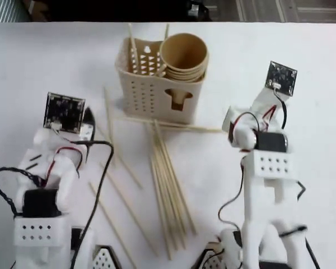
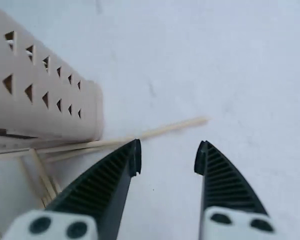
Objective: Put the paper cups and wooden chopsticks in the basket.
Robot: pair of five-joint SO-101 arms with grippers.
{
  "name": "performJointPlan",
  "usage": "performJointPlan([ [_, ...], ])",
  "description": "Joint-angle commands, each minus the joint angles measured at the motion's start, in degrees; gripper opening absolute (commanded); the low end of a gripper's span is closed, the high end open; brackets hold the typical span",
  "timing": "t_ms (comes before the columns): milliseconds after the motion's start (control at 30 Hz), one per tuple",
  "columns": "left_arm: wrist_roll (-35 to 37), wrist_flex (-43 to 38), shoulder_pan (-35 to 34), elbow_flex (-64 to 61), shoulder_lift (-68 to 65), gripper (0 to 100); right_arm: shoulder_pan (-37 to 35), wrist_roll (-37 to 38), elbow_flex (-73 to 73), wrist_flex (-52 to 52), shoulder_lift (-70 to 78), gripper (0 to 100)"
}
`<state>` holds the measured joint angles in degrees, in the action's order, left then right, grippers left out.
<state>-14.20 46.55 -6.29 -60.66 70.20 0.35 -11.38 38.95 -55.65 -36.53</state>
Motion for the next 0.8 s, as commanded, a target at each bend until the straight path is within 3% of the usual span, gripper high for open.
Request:
performJointPlan([
  [0,0.8,-0.5,-3.0,-5.6,4.1,12,-2.8,6.2,-0.7,-5.8,-8.0,18.3],
  [167,5.9,-3.5,-6.4,-15.6,9.0,12,-14.6,11.5,-0.8,-16.7,-9.6,18.6],
  [467,8.1,-5.6,-12.4,-25.4,21.1,12,-30.7,12.1,-0.8,-16.9,5.1,18.3],
  [767,8.0,-2.5,-12.4,-29.6,32.7,12,-34.2,12.1,-0.8,-5.8,19.8,18.3],
])
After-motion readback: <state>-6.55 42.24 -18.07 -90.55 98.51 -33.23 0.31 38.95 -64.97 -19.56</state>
